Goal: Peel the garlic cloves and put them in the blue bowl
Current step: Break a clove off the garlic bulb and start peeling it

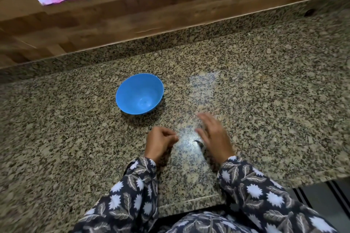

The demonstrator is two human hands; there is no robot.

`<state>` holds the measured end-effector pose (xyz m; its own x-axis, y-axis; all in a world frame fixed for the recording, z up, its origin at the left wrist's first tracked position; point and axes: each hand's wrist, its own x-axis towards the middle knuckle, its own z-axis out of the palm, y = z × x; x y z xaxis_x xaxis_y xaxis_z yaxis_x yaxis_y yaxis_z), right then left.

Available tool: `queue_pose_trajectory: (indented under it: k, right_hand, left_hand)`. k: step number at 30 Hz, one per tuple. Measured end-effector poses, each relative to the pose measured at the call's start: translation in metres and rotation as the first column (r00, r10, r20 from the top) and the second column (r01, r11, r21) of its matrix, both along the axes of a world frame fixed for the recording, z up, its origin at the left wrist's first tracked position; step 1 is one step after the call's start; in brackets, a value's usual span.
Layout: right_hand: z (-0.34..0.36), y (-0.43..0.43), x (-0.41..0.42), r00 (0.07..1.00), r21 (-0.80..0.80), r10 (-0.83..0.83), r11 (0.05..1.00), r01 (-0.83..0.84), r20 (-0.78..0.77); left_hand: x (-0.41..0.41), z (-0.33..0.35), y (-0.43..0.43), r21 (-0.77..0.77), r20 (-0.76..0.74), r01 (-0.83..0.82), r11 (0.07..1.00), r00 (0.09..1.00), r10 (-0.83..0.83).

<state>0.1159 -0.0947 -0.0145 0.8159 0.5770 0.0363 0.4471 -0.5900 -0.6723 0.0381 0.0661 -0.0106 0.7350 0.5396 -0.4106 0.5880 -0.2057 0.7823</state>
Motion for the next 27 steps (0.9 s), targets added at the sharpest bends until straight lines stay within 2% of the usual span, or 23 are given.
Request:
queue_pose_trajectory:
  k: [2,3,5,8,11,13,18,22,26,27]
  right_hand:
    - [-0.003,0.009,-0.021,0.986,0.020,0.148,0.989,-0.147,-0.081]
    - [-0.009,0.012,-0.027,0.978,0.015,0.178,0.984,-0.178,-0.107]
    - [-0.017,0.018,-0.028,0.976,-0.014,0.171,0.985,-0.174,-0.138]
    - [-0.024,0.028,-0.021,0.968,-0.077,0.129,0.986,-0.148,-0.213]
    - [-0.028,0.037,-0.016,0.943,-0.131,0.100,0.980,-0.148,-0.317]
    - [-0.031,0.040,-0.014,0.943,-0.181,0.087,0.972,-0.151,-0.323]
    - [-0.036,0.041,-0.014,0.938,-0.131,0.063,0.985,-0.114,-0.342]
    - [-0.037,0.040,-0.013,0.946,-0.124,0.068,0.986,-0.113,-0.315]
    - [-0.039,0.038,-0.017,0.972,-0.085,0.090,0.990,-0.111,-0.219]
    - [-0.038,0.036,-0.018,0.974,-0.049,0.108,0.992,-0.120,-0.197]
  left_hand:
    - [0.000,0.000,0.005,0.013,-0.033,0.046,0.999,0.998,-0.046]
    - [0.000,0.000,0.007,-0.067,-0.038,0.042,0.997,0.998,-0.045]
    - [-0.001,0.001,0.011,-0.262,-0.051,-0.009,0.965,0.999,-0.005]
    - [-0.001,0.007,0.014,-0.358,-0.079,-0.046,0.932,0.997,0.019]
    - [0.002,0.009,0.013,-0.322,-0.101,-0.036,0.946,0.995,0.004]
    - [0.005,0.007,0.012,-0.294,-0.113,-0.037,0.955,0.994,0.004]
    - [0.010,0.004,0.010,-0.192,-0.182,-0.047,0.980,0.983,0.011]
    - [0.013,0.002,0.009,-0.121,-0.202,-0.045,0.992,0.979,0.019]
    - [0.008,0.002,0.002,0.048,-0.168,0.031,0.998,0.985,-0.023]
    - [0.003,0.000,0.003,0.022,-0.138,0.028,0.999,0.990,-0.025]
